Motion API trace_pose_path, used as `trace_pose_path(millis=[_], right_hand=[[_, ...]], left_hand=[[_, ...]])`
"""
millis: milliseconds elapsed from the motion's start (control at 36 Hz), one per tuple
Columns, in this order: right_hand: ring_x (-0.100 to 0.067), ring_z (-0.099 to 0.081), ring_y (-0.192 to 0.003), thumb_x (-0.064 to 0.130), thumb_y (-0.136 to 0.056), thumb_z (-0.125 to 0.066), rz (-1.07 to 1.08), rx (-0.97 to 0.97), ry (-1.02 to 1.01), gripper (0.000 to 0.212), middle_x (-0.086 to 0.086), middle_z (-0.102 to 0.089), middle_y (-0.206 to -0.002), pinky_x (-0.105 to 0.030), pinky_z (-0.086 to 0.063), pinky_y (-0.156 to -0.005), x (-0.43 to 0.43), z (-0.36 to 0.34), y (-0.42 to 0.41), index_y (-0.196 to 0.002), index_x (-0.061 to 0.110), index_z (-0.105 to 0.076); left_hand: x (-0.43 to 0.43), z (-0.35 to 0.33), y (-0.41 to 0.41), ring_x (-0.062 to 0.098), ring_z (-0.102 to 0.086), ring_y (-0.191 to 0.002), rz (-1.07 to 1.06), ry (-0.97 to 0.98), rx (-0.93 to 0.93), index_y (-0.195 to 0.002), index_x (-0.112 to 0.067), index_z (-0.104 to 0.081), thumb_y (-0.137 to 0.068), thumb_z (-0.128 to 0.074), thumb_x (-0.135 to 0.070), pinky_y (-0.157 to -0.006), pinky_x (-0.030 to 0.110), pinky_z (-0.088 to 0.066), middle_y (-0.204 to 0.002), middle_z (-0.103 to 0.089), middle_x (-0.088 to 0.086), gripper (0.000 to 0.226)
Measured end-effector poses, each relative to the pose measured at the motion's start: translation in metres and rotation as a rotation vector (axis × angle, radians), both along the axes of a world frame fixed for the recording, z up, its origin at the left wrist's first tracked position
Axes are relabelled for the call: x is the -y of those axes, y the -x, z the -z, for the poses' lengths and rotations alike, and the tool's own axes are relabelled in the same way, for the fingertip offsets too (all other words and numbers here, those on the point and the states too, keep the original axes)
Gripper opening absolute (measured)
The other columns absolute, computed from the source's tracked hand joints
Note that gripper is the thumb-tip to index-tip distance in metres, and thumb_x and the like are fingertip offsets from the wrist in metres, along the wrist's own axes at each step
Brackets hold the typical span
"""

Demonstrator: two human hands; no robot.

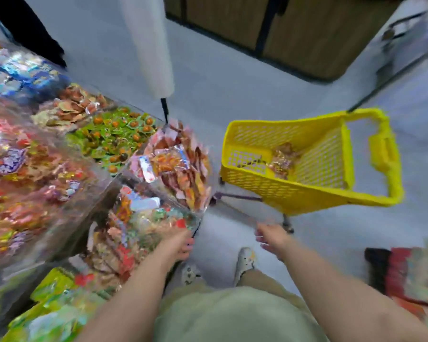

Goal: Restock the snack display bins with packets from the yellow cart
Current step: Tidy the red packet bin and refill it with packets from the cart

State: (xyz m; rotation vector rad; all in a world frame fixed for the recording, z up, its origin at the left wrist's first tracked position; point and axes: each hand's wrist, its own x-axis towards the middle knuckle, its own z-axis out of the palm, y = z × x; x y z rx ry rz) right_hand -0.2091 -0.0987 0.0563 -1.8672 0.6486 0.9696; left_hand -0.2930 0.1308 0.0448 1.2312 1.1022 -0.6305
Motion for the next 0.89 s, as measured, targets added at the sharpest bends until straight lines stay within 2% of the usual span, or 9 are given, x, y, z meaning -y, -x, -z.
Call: trace_pose_path(millis=[56, 139, 194, 306, 417, 556, 667, 750, 889], right_hand=[[-0.011, -0.045, -0.060, 0.012, -0.095, -0.045, 0.121, -0.076, -0.004, 0.015, -0.004, -0.050, -0.074, -0.021, -0.032, -0.055, 0.038, 0.007, 0.011, -0.081, 0.016, -0.048], [-0.015, -0.050, -0.066, 0.016, -0.095, -0.049, 0.209, -0.172, 0.029, 0.010, -0.006, -0.054, -0.077, -0.025, -0.039, -0.060, 0.088, 0.016, 0.024, -0.089, 0.009, -0.052], [-0.015, -0.052, -0.066, 0.017, -0.095, -0.050, 0.213, -0.214, 0.042, 0.011, -0.005, -0.055, -0.076, -0.025, -0.039, -0.061, 0.118, 0.019, 0.028, -0.086, 0.011, -0.053], [-0.013, -0.051, -0.061, 0.015, -0.093, -0.051, 0.192, -0.282, 0.071, 0.012, -0.003, -0.055, -0.074, -0.022, -0.037, -0.057, 0.165, 0.020, 0.019, -0.081, 0.013, -0.051], [-0.013, -0.051, -0.063, 0.018, -0.093, -0.050, 0.151, -0.262, 0.056, 0.006, -0.002, -0.055, -0.079, -0.023, -0.038, -0.059, 0.199, 0.020, -0.015, -0.089, 0.014, -0.051], [-0.010, -0.055, -0.069, 0.025, -0.093, -0.052, 0.160, -0.191, -0.011, 0.009, 0.001, -0.057, -0.083, -0.024, -0.042, -0.063, 0.212, 0.014, -0.068, -0.088, 0.018, -0.053], [-0.009, -0.055, -0.069, 0.024, -0.093, -0.052, 0.237, -0.114, -0.103, 0.007, 0.003, -0.058, -0.080, -0.023, -0.043, -0.064, 0.202, 0.006, -0.109, -0.087, 0.021, -0.054], [-0.008, -0.052, -0.062, 0.021, -0.093, -0.049, 0.200, -0.061, -0.109, 0.014, 0.002, -0.055, -0.074, -0.021, -0.040, -0.058, 0.186, 0.002, -0.140, -0.080, 0.019, -0.052], [-0.009, -0.047, -0.057, 0.021, -0.092, -0.049, 0.091, -0.053, -0.083, 0.017, 0.000, -0.051, -0.069, -0.017, -0.035, -0.046, 0.162, 0.005, -0.190, -0.075, 0.018, -0.051]], left_hand=[[0.019, 0.010, -0.006, 0.013, -0.044, -0.058, 0.062, 0.004, -0.044, -0.080, -0.019, -0.049, -0.099, -0.042, -0.019, -0.052, 0.021, -0.034, -0.072, -0.049, 0.002, 0.020], [0.047, 0.021, -0.017, 0.014, -0.049, -0.053, 0.146, -0.007, -0.098, -0.082, -0.017, -0.050, -0.098, -0.044, -0.018, -0.050, 0.022, -0.038, -0.074, -0.050, 0.005, 0.017], [0.068, 0.026, -0.025, 0.018, -0.051, -0.058, 0.224, -0.063, -0.127, -0.084, -0.014, -0.050, -0.098, -0.044, -0.016, -0.056, 0.024, -0.039, -0.075, -0.053, 0.008, 0.016], [0.105, 0.034, -0.039, 0.019, -0.043, -0.053, 0.348, -0.122, -0.130, -0.078, -0.014, -0.047, -0.100, -0.041, -0.013, -0.050, 0.023, -0.031, -0.068, -0.049, 0.008, 0.022], [0.137, 0.036, -0.063, 0.021, -0.048, -0.059, 0.309, -0.153, -0.116, -0.084, -0.014, -0.050, -0.100, -0.043, -0.016, -0.057, 0.025, -0.034, -0.076, -0.054, 0.010, 0.017], [0.160, 0.029, -0.107, 0.018, -0.048, -0.059, 0.261, -0.165, -0.067, -0.085, -0.014, -0.050, -0.099, -0.044, -0.013, -0.048, 0.022, -0.039, -0.074, -0.053, 0.008, 0.016], [0.165, 0.024, -0.140, 0.018, -0.051, -0.064, 0.292, -0.191, -0.052, -0.104, -0.010, -0.053, -0.099, -0.044, -0.015, -0.057, 0.027, -0.038, -0.079, -0.056, 0.009, 0.011], [0.164, 0.025, -0.165, 0.018, -0.052, -0.068, 0.338, -0.202, -0.049, -0.110, -0.010, -0.053, -0.100, -0.043, -0.017, -0.061, 0.028, -0.040, -0.082, -0.058, 0.008, 0.016], [0.153, 0.033, -0.210, 0.018, -0.053, -0.066, 0.373, -0.214, -0.081, -0.105, -0.010, -0.054, -0.099, -0.043, -0.016, -0.059, 0.028, -0.039, -0.081, -0.057, 0.007, 0.014]])
